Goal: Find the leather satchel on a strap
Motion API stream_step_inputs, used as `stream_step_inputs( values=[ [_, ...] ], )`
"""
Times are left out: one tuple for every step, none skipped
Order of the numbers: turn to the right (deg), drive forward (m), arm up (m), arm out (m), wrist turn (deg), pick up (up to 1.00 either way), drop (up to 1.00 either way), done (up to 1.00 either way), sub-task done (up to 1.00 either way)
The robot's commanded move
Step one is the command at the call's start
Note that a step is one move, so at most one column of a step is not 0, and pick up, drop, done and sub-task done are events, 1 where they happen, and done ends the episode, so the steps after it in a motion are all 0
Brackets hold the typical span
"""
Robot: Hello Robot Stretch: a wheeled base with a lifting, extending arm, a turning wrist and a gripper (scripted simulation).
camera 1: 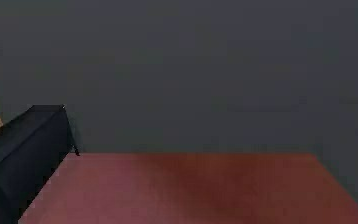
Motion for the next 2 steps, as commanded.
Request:
stream_step_inputs(
  values=[
    [-45.0, 0.0, 0.0, 0.0, 0.0, 0.0, 0.0, 0.0, 0.0],
    [-36.0, 0.0, 0.0, 0.0, 0.0, 0.0, 0.0, 0.0, 0.0]
  ],
)
